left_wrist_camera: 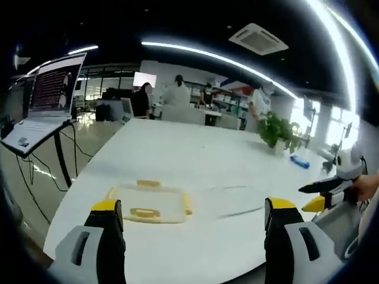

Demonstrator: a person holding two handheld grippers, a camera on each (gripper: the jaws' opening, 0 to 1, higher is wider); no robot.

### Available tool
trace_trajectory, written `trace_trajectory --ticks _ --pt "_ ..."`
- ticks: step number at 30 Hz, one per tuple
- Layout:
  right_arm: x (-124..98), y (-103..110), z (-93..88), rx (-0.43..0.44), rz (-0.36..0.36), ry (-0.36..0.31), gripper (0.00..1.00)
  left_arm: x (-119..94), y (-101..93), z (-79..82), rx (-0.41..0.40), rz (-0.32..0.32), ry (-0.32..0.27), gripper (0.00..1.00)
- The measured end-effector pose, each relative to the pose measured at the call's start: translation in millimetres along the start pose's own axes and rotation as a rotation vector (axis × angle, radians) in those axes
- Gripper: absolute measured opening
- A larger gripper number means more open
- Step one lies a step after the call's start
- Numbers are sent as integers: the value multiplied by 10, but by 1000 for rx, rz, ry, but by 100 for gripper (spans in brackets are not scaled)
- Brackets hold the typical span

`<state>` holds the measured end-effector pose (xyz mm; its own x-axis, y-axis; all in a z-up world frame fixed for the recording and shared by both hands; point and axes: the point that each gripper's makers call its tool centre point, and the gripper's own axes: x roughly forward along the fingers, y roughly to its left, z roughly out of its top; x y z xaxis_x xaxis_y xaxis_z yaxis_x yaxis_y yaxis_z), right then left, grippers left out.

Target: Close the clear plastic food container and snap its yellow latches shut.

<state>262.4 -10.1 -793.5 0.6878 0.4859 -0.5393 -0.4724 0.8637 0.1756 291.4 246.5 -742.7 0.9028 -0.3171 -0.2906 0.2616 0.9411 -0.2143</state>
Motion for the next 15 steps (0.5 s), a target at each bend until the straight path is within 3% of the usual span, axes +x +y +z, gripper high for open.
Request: trace_trajectory --ticks 7,10,15 --pt "12 4 131 -57 26 4 82 -28 148 -33 6 16 25 99" --pt "55 35 194 -74 51 -2 81 -10 200 -200 0 -14 121 99" --pt "188 76 225 -90 90 10 81 28 387 -253 13 -3 148 99"
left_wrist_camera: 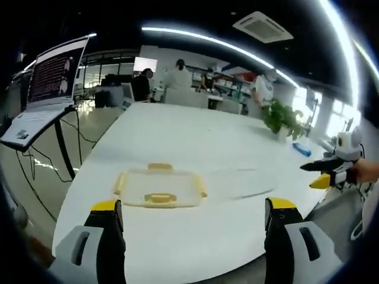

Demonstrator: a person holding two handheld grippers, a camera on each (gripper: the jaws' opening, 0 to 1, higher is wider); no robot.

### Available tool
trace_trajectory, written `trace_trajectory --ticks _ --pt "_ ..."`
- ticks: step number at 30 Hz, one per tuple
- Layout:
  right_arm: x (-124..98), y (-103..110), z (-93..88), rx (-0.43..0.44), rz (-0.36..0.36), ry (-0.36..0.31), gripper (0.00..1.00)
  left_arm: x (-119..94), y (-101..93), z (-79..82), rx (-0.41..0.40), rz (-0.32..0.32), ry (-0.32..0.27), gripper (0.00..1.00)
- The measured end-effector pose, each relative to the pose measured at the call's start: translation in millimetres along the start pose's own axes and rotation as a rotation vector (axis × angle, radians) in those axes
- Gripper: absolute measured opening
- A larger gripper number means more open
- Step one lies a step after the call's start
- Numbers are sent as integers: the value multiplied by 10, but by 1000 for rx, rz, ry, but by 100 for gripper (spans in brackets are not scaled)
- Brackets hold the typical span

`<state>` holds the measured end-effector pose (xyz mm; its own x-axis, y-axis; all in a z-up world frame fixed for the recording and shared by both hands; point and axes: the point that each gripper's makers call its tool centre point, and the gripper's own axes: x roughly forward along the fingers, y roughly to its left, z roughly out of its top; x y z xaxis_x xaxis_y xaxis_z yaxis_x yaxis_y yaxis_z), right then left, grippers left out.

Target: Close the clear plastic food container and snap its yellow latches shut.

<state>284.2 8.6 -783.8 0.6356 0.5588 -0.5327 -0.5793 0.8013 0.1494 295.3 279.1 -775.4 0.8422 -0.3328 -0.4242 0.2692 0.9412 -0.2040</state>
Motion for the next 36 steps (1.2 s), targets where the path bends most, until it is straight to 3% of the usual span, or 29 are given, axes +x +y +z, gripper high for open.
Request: trace_trajectory --ticks 3,5,7,12,16,24,28,36 --pt "64 45 63 -22 29 3 81 12 75 5 24 -3 9 95" --pt "114 121 147 31 72 -9 81 30 142 0 59 -7 28 89" --pt "153 168 226 51 109 -20 81 56 200 2 79 -11 42 89" --pt "302 205 350 -6 128 -10 81 101 294 30 103 -42 72 90" --pt "438 233 408 -95 155 19 80 120 332 61 126 -81 97 82" --pt "650 295 530 -190 209 63 78 225 437 15 214 -143 183 84" --pt "769 386 586 -244 252 96 78 297 425 6 192 -188 192 84" --pt "1078 608 714 -325 328 123 78 460 545 -59 285 -239 293 84"
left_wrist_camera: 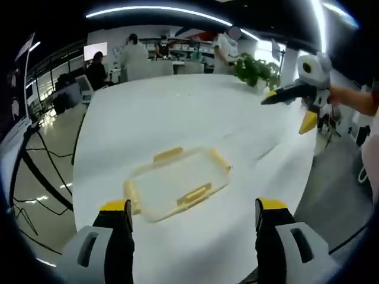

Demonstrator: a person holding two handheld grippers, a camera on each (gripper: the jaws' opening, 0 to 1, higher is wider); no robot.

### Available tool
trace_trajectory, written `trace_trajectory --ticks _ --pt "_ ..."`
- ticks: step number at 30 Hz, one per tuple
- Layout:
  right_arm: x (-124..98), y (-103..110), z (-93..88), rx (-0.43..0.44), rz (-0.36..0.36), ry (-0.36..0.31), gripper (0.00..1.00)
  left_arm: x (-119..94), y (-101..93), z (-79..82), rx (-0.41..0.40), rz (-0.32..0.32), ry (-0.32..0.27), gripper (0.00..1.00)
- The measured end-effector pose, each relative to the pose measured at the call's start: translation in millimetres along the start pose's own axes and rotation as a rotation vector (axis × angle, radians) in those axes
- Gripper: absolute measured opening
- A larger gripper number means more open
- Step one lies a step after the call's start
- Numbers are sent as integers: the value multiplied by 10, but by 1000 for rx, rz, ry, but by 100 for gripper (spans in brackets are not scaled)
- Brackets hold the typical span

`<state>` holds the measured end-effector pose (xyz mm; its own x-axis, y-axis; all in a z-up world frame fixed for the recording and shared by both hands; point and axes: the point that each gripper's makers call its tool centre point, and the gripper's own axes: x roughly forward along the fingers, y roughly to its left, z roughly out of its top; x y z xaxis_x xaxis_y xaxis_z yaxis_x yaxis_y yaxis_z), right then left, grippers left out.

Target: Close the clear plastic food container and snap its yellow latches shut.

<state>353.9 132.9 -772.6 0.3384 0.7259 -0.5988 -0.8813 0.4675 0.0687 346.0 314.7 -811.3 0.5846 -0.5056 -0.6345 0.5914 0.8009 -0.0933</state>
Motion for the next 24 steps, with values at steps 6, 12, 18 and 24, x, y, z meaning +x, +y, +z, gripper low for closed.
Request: trace_trajectory --ticks 6,12,18,24 --pt "274 96 -18 -8 42 35 78 79 226 -56 54 -11 61 85" --pt "514 182 -5 -23 90 67 78 134 383 -81 131 -40 117 84" --pt "708 176 38 -40 105 98 77 192 478 -97 194 -83 176 84" --pt "836 190 123 -32 122 129 77 278 541 -74 265 -118 221 81"
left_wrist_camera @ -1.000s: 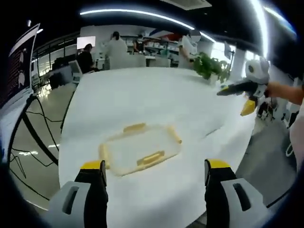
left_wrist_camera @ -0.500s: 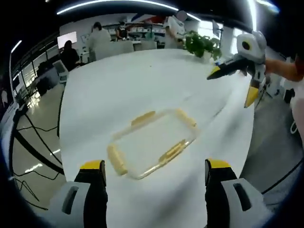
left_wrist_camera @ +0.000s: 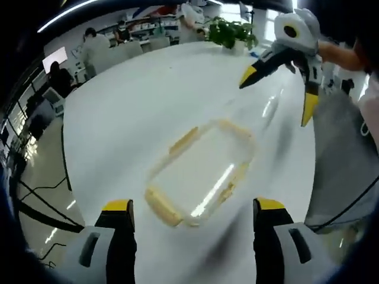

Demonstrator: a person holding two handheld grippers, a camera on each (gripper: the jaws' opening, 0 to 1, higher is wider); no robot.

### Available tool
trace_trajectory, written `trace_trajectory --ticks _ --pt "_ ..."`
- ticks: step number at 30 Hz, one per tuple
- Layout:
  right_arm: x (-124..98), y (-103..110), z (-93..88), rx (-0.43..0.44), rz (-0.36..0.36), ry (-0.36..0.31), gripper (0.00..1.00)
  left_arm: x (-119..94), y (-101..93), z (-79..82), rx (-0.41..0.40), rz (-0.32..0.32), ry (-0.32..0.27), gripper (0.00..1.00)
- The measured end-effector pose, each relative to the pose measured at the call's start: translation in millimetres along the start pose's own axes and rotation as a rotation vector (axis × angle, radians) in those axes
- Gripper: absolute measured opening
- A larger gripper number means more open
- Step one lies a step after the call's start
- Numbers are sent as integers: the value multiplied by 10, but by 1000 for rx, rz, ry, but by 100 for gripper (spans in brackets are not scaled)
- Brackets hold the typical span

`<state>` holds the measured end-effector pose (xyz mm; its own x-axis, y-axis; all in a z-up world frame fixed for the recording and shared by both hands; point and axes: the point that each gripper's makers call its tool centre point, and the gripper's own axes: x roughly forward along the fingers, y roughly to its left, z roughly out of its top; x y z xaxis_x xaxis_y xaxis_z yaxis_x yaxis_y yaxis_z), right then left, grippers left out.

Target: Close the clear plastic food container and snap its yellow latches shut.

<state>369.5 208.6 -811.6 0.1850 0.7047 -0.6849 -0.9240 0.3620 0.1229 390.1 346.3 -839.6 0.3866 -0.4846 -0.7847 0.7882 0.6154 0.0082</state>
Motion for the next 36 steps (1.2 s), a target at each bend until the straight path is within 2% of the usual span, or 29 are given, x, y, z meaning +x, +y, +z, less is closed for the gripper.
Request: trace_trajectory --ticks 12,13,14,16,19,24,28,29,30,36 --pt "420 -97 -226 -48 15 154 78 182 91 -154 27 -69 89 80" --pt "442 -53 -253 -8 42 182 78 196 97 -157 27 -70 92 80" --pt "469 -41 -233 17 51 183 77 220 104 -157 34 -70 95 80" --pt "529 -54 -200 -3 49 180 77 248 121 -148 51 -64 97 78" --pt "616 -110 -352 -80 29 272 76 306 137 -149 42 -76 111 78" --pt "675 -141 -426 -70 17 304 76 351 138 -162 72 -93 134 78" --pt "673 -186 -424 -106 1 318 73 390 101 -190 96 -112 154 75" --pt "662 -213 -443 -143 -8 338 71 400 87 -207 105 -117 164 74" --pt "667 -218 -452 -154 -9 341 69 410 92 -195 142 -114 162 74" --pt "683 -254 -439 -164 -30 332 66 421 124 -186 126 -97 157 71"
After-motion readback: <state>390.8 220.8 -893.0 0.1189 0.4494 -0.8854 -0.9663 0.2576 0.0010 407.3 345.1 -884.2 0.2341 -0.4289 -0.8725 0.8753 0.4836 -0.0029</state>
